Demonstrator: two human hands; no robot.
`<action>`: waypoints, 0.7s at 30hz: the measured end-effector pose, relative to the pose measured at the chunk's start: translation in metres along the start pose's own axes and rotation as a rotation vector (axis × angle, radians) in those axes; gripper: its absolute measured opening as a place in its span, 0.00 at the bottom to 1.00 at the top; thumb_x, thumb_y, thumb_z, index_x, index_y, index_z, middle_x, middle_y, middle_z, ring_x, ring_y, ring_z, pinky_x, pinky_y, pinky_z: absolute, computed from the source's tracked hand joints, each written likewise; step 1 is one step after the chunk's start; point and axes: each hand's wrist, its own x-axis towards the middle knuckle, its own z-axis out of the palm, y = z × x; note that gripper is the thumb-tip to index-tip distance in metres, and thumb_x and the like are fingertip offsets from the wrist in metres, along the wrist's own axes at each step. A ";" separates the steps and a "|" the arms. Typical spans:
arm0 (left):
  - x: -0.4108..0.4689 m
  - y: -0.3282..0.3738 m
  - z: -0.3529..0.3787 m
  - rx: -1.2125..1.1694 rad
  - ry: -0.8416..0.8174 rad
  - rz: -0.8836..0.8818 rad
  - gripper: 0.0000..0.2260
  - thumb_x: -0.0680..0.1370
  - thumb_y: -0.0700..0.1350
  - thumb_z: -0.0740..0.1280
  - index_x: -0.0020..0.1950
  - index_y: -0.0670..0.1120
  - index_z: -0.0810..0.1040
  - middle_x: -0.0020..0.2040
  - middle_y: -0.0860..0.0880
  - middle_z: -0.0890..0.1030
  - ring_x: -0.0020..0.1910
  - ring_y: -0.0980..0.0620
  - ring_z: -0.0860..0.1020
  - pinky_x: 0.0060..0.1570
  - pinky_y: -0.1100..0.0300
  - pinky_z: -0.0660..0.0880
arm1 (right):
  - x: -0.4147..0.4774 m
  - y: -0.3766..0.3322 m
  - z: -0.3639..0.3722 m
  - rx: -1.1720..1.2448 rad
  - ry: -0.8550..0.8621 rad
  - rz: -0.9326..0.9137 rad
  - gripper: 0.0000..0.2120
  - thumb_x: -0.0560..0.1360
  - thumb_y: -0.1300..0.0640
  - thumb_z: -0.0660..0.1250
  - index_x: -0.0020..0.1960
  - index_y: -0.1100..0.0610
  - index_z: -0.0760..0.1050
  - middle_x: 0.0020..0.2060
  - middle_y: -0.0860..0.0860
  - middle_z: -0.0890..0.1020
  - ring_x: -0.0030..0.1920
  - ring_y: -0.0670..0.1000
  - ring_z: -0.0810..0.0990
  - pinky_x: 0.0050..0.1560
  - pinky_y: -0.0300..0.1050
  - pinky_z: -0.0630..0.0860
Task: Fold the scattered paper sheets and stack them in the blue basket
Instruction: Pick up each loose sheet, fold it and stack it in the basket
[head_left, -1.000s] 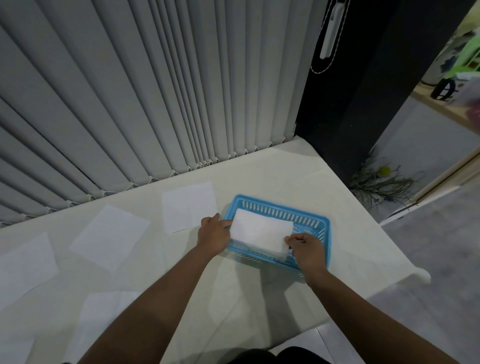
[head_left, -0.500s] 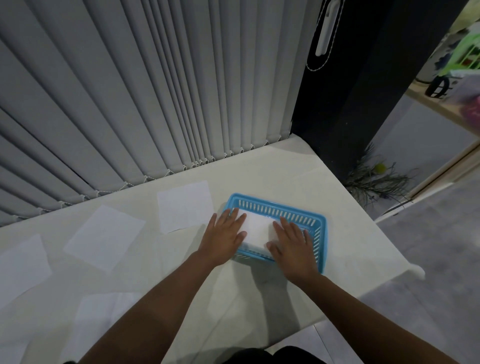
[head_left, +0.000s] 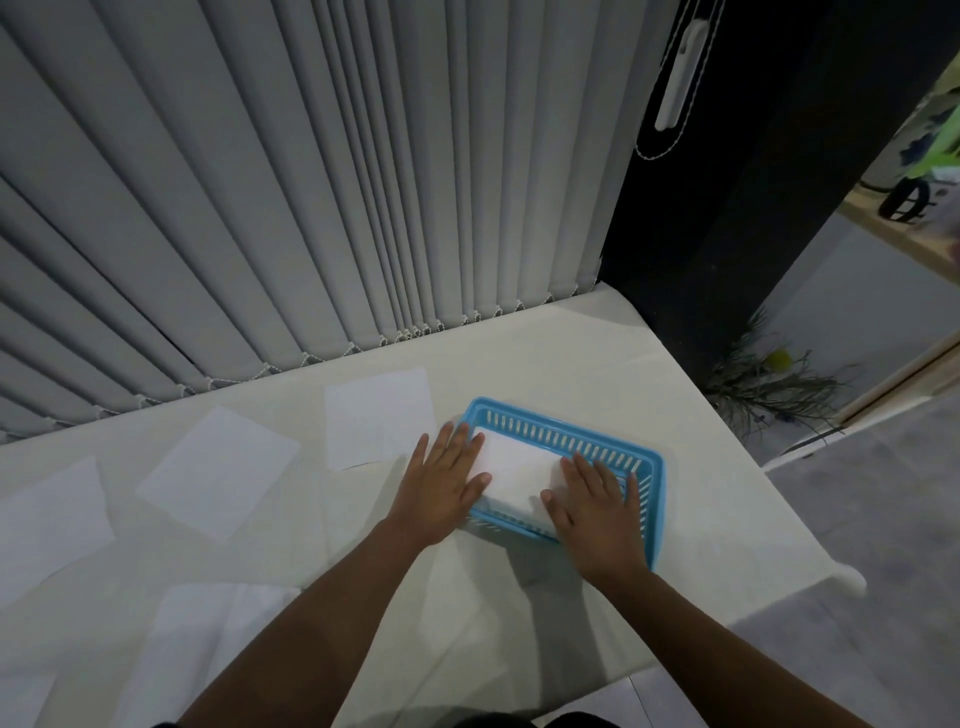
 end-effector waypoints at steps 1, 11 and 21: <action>-0.002 -0.005 -0.002 -0.037 0.044 -0.042 0.33 0.76 0.64 0.36 0.78 0.52 0.49 0.80 0.51 0.48 0.79 0.50 0.46 0.75 0.53 0.38 | 0.004 -0.003 -0.003 0.022 0.082 -0.008 0.35 0.75 0.37 0.37 0.73 0.52 0.64 0.74 0.51 0.67 0.74 0.56 0.62 0.75 0.60 0.48; -0.010 -0.077 -0.018 -0.280 0.192 -0.687 0.24 0.80 0.52 0.59 0.74 0.46 0.61 0.73 0.46 0.68 0.72 0.44 0.65 0.69 0.49 0.64 | 0.097 -0.097 -0.019 0.102 0.137 -0.307 0.19 0.75 0.53 0.61 0.65 0.52 0.73 0.67 0.50 0.74 0.67 0.55 0.69 0.68 0.53 0.62; 0.019 -0.122 -0.021 -0.449 0.140 -1.001 0.29 0.75 0.56 0.66 0.70 0.44 0.63 0.67 0.43 0.69 0.67 0.42 0.69 0.60 0.49 0.71 | 0.196 -0.192 0.006 -0.176 -0.172 -0.559 0.22 0.77 0.55 0.58 0.71 0.52 0.67 0.72 0.50 0.67 0.71 0.56 0.63 0.71 0.52 0.57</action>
